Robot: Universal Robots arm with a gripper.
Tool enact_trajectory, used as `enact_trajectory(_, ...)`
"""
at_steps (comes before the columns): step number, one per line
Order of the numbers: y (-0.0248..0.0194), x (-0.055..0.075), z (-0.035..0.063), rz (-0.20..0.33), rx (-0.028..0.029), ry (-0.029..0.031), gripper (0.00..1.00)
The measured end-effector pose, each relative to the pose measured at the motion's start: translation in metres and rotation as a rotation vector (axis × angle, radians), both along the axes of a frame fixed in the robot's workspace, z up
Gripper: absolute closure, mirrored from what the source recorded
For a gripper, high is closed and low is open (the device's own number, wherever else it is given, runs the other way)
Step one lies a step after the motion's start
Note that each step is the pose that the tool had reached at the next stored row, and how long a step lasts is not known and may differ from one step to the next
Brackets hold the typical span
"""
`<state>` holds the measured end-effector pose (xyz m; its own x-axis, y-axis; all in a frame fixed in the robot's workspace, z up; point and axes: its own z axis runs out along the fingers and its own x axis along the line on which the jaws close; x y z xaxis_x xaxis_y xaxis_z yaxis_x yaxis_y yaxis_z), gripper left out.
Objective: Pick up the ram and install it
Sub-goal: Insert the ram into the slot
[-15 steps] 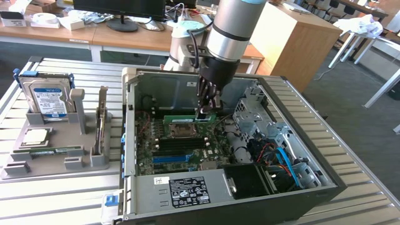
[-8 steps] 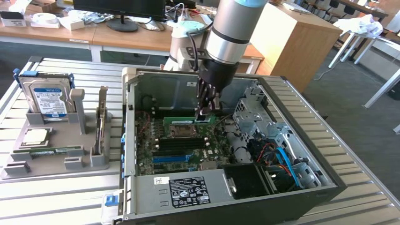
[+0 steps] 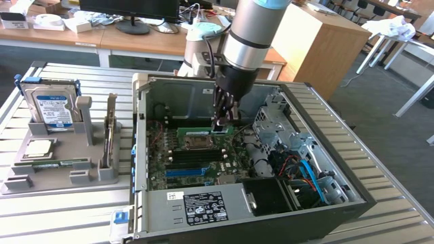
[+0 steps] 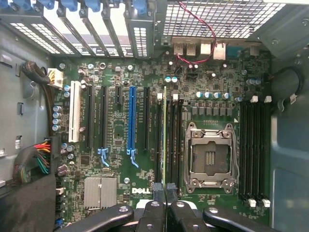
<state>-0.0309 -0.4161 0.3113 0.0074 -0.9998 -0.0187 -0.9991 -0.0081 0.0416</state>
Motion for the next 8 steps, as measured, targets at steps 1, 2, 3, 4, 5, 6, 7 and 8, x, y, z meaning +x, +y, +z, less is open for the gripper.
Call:
enact_trajectory(1, -0.0009, 0.0001, 0.0000, 0.000, 0.0000, 0.0000, 0.89)
enact_trajectory(2, -0.0018, 0.0000, 0.0000, 0.000, 0.0000, 0.0000, 0.89)
enact_trajectory(3, -0.0027, 0.0000, 0.0000, 0.000, 0.0000, 0.0000, 0.89)
enact_trajectory(4, -0.0035, 0.0000, 0.0000, 0.000, 0.0001, 0.0000, 0.89)
enact_trajectory(5, -0.0041, 0.0000, 0.0000, 0.000, 0.0000, 0.0000, 0.89)
enact_trajectory(6, -0.0046, 0.0000, 0.0000, 0.000, 0.0000, 0.0000, 0.89)
enact_trajectory(7, -0.0046, 0.0000, 0.0000, 0.000, 0.0000, 0.0000, 0.89)
enact_trajectory(8, -0.0046, 0.0000, 0.0000, 0.000, 0.0000, 0.0000, 0.89)
